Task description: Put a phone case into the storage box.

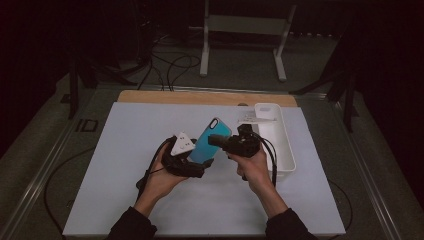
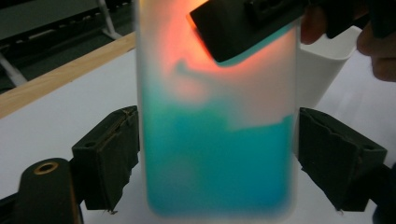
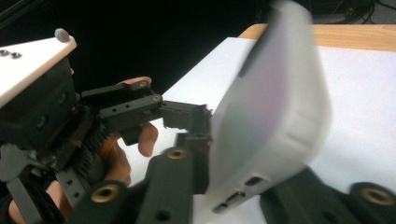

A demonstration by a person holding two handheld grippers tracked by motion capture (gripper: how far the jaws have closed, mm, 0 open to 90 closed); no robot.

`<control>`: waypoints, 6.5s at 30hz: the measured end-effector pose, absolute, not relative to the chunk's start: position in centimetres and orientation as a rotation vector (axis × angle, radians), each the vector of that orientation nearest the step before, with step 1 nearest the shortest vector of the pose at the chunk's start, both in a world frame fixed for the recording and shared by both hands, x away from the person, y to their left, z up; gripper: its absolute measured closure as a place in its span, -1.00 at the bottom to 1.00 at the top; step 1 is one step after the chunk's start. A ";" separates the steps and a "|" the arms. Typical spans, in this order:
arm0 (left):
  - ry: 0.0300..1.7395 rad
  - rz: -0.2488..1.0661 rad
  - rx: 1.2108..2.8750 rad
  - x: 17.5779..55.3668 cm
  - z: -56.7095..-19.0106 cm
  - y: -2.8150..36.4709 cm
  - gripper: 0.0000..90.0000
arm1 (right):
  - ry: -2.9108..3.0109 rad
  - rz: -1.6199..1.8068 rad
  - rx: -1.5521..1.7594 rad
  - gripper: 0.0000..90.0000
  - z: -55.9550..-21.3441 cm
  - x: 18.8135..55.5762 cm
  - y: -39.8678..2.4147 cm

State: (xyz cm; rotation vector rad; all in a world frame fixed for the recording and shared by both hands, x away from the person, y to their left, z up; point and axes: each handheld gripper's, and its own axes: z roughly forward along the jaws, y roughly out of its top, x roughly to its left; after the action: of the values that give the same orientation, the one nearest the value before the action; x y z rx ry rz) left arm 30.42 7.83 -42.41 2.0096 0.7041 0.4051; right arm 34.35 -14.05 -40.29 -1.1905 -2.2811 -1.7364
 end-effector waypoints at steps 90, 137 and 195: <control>0.493 -0.042 1.939 30.2 -44.2 10.4 0.79 | -2.380 -1.895 -0.735 0.07 -39.1 32.3 -14.2; 0.695 0.280 1.933 28.4 -45.3 11.1 0.80 | -2.487 -1.878 -1.158 -0.70 -38.6 31.3 -12.6; 0.818 0.379 1.845 27.7 -45.3 13.8 -0.99 | -2.566 -1.869 -1.232 -0.63 -38.6 31.0 -11.3</control>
State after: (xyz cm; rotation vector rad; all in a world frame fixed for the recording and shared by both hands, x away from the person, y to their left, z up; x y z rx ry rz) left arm 27.66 13.83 -45.30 1.8451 0.8178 0.3788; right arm 31.04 -11.31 -38.59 -1.2324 -2.5664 -1.8687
